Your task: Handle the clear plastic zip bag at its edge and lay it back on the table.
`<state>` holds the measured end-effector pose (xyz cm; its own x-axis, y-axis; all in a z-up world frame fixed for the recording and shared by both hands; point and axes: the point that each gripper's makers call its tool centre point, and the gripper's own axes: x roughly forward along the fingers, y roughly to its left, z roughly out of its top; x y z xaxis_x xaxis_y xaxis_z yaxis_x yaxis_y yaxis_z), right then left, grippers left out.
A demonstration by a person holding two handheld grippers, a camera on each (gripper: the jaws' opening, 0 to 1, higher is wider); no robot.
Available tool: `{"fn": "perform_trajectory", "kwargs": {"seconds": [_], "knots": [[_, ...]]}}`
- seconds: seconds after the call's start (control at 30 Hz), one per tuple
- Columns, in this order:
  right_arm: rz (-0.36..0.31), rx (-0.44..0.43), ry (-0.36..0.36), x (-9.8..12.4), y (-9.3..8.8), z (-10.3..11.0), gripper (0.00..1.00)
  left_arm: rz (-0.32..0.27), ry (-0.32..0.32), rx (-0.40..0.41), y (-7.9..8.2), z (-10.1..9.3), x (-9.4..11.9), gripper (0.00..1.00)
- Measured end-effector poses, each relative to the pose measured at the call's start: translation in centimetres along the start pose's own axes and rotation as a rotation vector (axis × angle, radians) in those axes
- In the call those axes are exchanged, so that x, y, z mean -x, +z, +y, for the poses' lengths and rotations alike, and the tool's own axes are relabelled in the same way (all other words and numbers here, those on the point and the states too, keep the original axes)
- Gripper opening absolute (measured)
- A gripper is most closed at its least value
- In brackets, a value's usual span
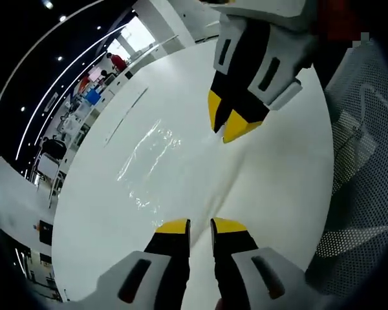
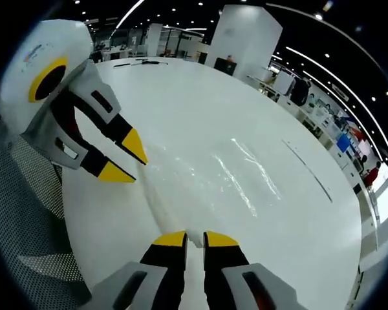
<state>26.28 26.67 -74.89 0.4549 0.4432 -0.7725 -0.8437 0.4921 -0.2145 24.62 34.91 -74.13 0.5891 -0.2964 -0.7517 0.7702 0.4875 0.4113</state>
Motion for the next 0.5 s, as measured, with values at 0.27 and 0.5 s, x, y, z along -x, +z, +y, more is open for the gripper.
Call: {"fn": "perform_trajectory", "kwargs": {"seconds": [0.27,0.5], "knots": [[0.021,-0.047,-0.017,0.7,-1.7,-0.4,0.13,-0.005,0.016,0.225,-2.2,1.3,1.6,0.19],[0.010,-0.122,-0.034,1.2,-2.3,-0.6,0.17,-0.014,0.028,0.349,-4.3,2.2,2.4,0.24]]}}
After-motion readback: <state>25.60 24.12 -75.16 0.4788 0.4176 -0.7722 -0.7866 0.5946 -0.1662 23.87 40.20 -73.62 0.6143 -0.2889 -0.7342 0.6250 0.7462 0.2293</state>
